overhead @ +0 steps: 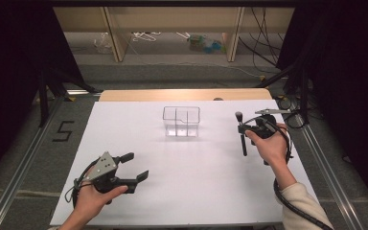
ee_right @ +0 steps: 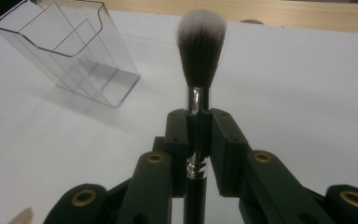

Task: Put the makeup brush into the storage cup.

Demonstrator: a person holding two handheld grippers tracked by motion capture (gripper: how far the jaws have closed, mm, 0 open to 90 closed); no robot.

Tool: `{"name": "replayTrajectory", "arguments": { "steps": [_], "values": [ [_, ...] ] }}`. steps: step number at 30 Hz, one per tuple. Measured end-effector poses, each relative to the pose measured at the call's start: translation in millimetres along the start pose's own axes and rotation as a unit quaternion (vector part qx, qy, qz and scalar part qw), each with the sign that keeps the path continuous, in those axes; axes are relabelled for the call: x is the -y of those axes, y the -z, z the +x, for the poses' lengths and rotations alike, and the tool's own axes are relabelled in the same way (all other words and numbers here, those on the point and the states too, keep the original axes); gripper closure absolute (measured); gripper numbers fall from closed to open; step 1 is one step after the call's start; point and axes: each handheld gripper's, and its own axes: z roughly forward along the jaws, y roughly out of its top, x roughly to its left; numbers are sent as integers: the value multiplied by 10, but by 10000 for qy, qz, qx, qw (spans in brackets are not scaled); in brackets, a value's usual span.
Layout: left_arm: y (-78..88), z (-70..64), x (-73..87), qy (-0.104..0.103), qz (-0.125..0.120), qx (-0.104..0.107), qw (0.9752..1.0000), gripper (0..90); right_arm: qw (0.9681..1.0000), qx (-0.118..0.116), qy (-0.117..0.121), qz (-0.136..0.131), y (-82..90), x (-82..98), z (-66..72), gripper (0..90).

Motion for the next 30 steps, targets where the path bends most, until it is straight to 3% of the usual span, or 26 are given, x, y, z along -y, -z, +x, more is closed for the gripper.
{"name": "replayTrajectory", "arguments": {
  "steps": [5, 7, 9, 17, 30],
  "values": [
    [-2, 6, -2, -53, -9, 19, 10000, 164, 10000, -9, 57, -59, 5, -8, 13, 785],
    [-2, -3, 2, 26, -9, -1, 10000, 164, 9999, -49, 116, -102, 5, -10, 15, 785],
    [-2, 13, -4, -94, -9, 33, 9999, 164, 9998, -44, 150, -124, 3, -14, 25, 785],
    [-3, 13, -3, -98, -8, 34, 9999, 164, 9991, -44, 335, -261, 0, -27, 46, 785],
    [-5, 3, 3, -10, 4, 24, 10000, 164, 9985, -68, 374, -401, 11, -37, 61, 784]
  ]
}}
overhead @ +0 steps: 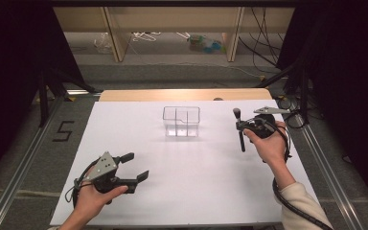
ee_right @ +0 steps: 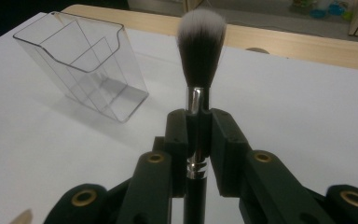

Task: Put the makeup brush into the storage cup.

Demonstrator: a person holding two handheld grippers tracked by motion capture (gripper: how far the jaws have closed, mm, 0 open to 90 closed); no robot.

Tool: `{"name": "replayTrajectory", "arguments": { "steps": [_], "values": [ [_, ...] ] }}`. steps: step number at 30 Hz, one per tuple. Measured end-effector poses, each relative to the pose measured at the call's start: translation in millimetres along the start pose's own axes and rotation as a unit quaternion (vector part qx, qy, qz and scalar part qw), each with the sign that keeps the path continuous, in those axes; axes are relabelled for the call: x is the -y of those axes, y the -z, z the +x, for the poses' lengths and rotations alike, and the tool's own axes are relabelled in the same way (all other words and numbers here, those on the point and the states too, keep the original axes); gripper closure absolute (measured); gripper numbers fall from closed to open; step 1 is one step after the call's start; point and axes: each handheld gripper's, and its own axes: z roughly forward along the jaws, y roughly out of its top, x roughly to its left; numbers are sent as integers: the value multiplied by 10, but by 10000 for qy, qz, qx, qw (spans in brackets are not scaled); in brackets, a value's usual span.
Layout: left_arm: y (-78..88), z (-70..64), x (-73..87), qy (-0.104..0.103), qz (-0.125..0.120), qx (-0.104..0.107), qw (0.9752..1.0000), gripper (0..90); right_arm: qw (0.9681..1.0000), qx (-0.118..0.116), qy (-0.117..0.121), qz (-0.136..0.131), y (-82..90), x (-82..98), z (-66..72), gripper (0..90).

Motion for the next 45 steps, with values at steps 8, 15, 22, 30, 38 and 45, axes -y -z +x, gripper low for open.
{"name": "replayTrajectory", "arguments": {
  "steps": [8, 15, 22, 30, 38, 45],
  "values": [
    [0, -1, 0, -5, -1, 1, 10000, 164, 10000, -46, 49, -71, 4, -13, 23, 785],
    [-2, 3, -1, -42, -5, 15, 10000, 164, 9999, 36, 98, -80, 16, -26, 32, 785],
    [-3, 1, -2, -47, -6, 11, 10000, 164, 9995, 99, 186, -256, -3, -42, 59, 784],
    [-10, 2, 5, 1, -20, 37, 10000, 164, 9992, 1, 293, -257, -11, -49, 82, 785],
    [-11, 1, 5, -4, -18, 34, 10000, 164, 9989, 22, 335, -311, -16, -63, 103, 785],
    [-5, 3, 3, -27, 26, -3, 10000, 164, 9986, 11, 381, -362, -33, -81, 134, 785]
  ]
}}
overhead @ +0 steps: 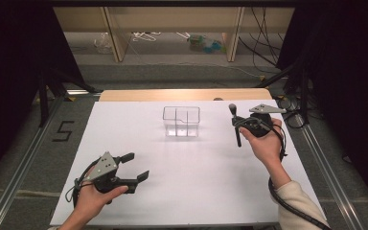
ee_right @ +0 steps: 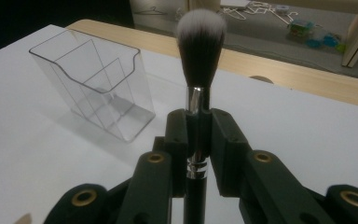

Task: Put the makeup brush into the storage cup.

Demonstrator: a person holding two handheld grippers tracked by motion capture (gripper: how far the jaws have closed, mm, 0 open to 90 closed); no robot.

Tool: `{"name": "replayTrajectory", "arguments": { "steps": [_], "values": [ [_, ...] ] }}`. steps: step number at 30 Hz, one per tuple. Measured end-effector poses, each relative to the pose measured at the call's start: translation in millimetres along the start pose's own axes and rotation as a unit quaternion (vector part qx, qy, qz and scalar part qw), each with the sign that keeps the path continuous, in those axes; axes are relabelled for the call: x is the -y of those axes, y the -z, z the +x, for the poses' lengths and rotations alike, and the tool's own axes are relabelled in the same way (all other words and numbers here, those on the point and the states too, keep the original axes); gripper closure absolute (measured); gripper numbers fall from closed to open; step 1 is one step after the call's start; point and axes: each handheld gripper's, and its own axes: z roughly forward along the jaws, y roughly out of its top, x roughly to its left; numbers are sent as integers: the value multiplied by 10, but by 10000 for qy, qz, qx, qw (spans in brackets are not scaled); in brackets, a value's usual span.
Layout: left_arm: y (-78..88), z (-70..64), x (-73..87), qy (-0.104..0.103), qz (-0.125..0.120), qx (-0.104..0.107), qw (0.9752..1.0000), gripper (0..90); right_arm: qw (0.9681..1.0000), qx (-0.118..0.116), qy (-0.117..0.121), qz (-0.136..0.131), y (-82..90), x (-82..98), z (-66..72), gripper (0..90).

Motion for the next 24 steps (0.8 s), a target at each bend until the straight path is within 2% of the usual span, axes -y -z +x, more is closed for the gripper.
{"name": "replayTrajectory", "arguments": {
  "steps": [14, 15, 24],
  "values": [
    [-2, 5, 1, -18, -47, 31, 10000, 164, 10000, -62, 30, -57, -25, -28, 58, 785],
    [-2, 5, 1, -18, -47, 31, 10000, 164, 9999, -25, 87, -54, -21, -31, 53, 785],
    [2, 9, 2, -44, -23, 26, 10000, 164, 9998, -15, 104, -158, -42, -47, 78, 785]
  ]
}}
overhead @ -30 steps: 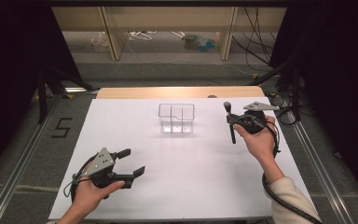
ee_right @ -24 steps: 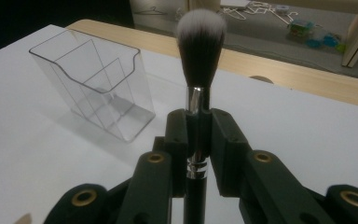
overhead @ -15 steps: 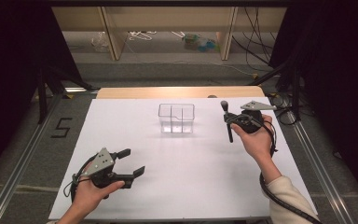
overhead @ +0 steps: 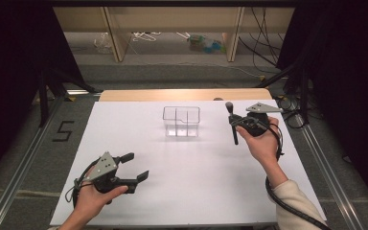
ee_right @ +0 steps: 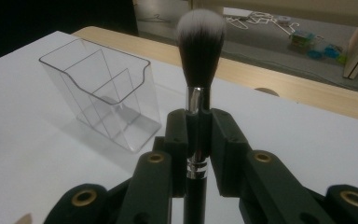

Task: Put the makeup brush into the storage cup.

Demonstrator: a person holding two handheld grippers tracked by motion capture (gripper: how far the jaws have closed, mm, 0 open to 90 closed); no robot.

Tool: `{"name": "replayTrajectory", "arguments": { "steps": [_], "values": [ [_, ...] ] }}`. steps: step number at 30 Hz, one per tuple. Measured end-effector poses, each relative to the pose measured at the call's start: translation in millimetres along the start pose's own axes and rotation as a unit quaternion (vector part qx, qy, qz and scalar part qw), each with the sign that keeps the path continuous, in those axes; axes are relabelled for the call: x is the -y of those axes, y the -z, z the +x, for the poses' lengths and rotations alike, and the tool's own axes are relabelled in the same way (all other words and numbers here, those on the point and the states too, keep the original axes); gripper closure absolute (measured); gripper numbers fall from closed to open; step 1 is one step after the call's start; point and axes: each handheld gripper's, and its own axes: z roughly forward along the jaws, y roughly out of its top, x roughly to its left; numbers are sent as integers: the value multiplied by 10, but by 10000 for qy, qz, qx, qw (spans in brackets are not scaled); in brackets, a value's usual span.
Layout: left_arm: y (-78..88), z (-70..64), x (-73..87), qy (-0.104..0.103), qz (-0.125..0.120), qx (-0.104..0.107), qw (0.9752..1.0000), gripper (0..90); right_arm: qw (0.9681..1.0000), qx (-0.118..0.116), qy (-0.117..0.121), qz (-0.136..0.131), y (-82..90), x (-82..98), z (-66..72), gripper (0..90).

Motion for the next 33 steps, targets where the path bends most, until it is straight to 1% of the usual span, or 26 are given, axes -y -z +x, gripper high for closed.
{"name": "replayTrajectory", "arguments": {
  "steps": [2, 4, 5, 7, 8, 9, 10, 11, 12, 14, 15, 16, 19, 20, 22, 23, 24, 26, 28, 29, 31, 33],
  "values": [
    [0, 0, 0, 3, 0, 0, 10000, 164, 10000, -61, -54, -2, -1, -4, 11, 785],
    [0, 0, 0, 6, -3, -2, 10000, 164, 10000, -24, -28, 1, -3, -10, 16, 785],
    [0, 0, 0, 6, -3, -2, 10000, 164, 10000, -62, -63, 3, -7, -10, 22, 785],
    [0, 0, 0, 5, 1, 0, 10000, 164, 10000, -15, 23, -33, -16, -14, 20, 785],
    [0, 0, 0, 5, 1, 0, 10000, 164, 10000, -12, 38, -14, -12, -18, 19, 785],
    [-4, -3, 2, 27, -16, 0, 10000, 164, 10000, -34, 5, -38, -21, -21, 26, 785],
    [-1, -4, 0, 24, 4, -18, 10000, 164, 10000, -35, -2, 52, -10, -30, 32, 785],
    [-1, -4, 0, 24, 4, -18, 10000, 164, 10000, -35, -2, 52, -10, -30, 32, 785],
    [5, 5, -2, -42, 32, -34, 10000, 164, 10000, -45, 42, -76, -35, -30, 33, 785],
    [4, 12, -4, -83, 32, -19, 10000, 164, 10000, -41, 52, -65, -35, -34, 34, 785],
    [4, 5, -1, -34, 38, -39, 10000, 164, 9999, -19, 74, -97, -43, -42, 41, 785],
    [4, 6, -2, -45, 35, -37, 10000, 164, 10000, -53, 54, -57, -37, -46, 44, 785],
    [5, 6, -2, -50, 38, -37, 10000, 164, 9999, -67, 57, -100, -45, -54, 54, 785],
    [5, 2, -1, -23, 40, -38, 10000, 164, 9999, -41, 74, -127, -48, -55, 56, 785],
    [0, 2, 2, -4, 8, -8, 10000, 164, 9999, -70, 60, -80, -38, -60, 58, 785],
    [6, 3, -1, -30, 48, -40, 10000, 164, 9999, -98, 31, -94, -40, -67, 66, 785],
    [6, 3, -1, -30, 48, -40, 10000, 164, 9999, -81, 50, -119, -45, -68, 67, 785],
    [4, 12, -3, -100, 50, -20, 9999, 164, 9998, -94, 78, -124, -46, -72, 65, 785],
    [4, 12, -3, -97, 49, -20, 9999, 164, 9998, -78, 66, -146, -53, -77, 70, 785],
    [4, 7, -2, -55, 45, -36, 10000, 164, 9999, -89, 64, -126, -55, -82, 75, 785],
    [3, 12, -3, -97, 46, -22, 9999, 164, 9999, -86, 70, -113, -52, -86, 76, 785],
    [2, 11, -3, -95, 50, -22, 9999, 164, 9998, -88, 78, -129, -53, -88, 75, 785]
  ]
}}
